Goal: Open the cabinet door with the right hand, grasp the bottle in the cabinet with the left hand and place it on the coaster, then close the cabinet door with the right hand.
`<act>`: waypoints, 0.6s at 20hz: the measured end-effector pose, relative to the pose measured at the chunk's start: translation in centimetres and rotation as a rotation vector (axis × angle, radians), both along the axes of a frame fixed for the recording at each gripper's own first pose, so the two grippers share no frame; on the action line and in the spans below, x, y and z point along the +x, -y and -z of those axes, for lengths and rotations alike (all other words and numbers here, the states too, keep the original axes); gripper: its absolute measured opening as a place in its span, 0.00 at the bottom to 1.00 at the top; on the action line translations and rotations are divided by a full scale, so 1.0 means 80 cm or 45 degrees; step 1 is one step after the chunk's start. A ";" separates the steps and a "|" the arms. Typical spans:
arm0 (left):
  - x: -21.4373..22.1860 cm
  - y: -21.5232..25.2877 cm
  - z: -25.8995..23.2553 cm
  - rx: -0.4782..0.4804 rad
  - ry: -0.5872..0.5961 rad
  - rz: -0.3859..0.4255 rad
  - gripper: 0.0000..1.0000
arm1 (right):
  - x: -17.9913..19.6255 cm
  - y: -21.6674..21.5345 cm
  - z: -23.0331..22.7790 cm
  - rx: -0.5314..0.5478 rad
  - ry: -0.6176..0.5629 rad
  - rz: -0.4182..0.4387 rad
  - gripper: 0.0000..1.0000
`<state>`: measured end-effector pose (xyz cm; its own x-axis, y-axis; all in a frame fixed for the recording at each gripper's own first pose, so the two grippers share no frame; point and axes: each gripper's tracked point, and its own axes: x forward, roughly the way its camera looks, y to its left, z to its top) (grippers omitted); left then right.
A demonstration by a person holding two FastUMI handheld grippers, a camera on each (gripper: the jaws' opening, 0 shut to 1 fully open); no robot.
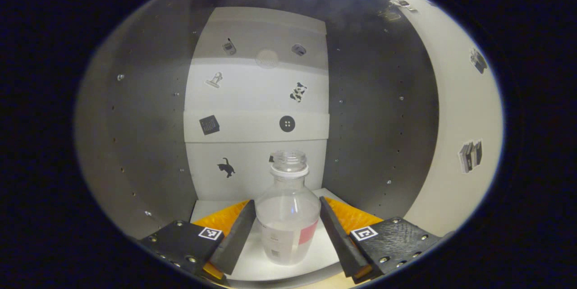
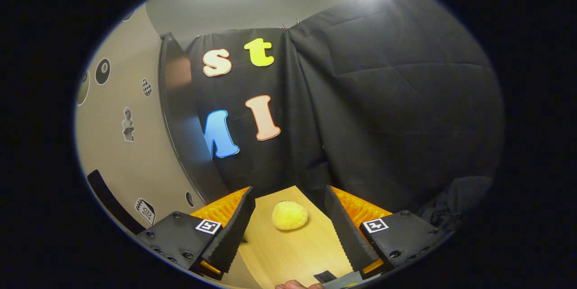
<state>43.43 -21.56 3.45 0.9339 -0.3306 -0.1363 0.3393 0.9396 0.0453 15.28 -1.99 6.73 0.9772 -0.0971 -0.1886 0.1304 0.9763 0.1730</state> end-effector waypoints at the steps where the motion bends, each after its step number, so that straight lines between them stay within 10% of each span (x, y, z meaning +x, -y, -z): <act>1: -0.002 0.000 0.001 -0.006 -0.008 -0.004 0.88 | 0.003 0.000 0.005 0.017 -0.011 -0.010 0.98; 12: -0.041 0.017 -0.002 0.045 0.017 -0.019 0.75 | 0.043 0.005 0.017 0.040 0.001 -0.133 0.93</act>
